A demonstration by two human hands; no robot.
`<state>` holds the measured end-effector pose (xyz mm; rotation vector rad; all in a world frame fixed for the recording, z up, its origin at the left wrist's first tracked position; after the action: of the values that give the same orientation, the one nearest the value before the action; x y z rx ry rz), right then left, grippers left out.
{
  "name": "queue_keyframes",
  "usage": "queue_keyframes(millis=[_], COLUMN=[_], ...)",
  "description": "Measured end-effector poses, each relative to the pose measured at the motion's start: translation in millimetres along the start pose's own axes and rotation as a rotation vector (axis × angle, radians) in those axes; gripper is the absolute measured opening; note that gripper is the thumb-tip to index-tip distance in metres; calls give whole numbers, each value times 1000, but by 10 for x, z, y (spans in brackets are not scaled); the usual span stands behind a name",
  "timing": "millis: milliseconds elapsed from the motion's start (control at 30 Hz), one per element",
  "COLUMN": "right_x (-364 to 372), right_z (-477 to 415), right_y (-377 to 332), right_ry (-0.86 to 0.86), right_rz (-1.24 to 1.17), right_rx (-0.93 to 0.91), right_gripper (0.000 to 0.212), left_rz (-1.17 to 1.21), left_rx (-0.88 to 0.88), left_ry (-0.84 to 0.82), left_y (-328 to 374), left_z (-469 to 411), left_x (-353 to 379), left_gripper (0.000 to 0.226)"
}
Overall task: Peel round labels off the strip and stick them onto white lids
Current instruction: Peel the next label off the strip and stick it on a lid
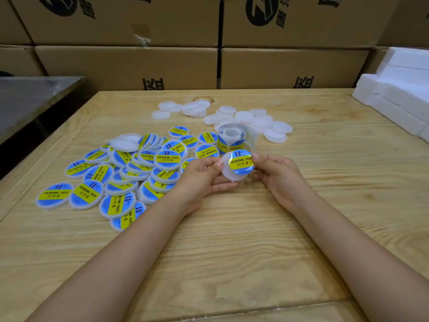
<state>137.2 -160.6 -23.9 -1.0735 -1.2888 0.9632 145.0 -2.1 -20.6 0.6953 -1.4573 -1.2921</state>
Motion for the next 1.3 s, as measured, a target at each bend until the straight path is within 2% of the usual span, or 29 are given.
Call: queue_keyframes(millis=[267,533,700,900,1100,1300], right_x=[18,44,40,41,68,126], right_z=[-13,-4,0,6,57,139], right_y=[57,52,66,74,40,-27], right_ry=[120,144,166,201,252,305], right_rz=[58,75,104,121,315,554], right_rx=[-1,-17,-18,-45,-155,-298], right_gripper=[14,31,21,22,19,18], left_rz=[37,41,12,-1,0,99], left_rx=[6,9,23,25,19,-22], left_ry=[-18,-26,-38,-24,8,43], left_y=[3,7,1,-14,-8,-23], left_z=[-4,-11,-17,-28,-16,4], left_x=[21,18,25,21,25,62], left_gripper=[17,16,15,14,14,14])
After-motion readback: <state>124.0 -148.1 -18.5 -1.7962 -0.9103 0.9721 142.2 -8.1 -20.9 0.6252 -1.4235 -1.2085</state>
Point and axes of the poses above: each hand's wrist, its own z-axis away from the middle knuckle, its own x-axis out of the palm, y = z × x, the point moved 4 cm from there along -z, towards the middle knuckle, and after that the axes turned 1 degree about y, right-handed, at the moved point
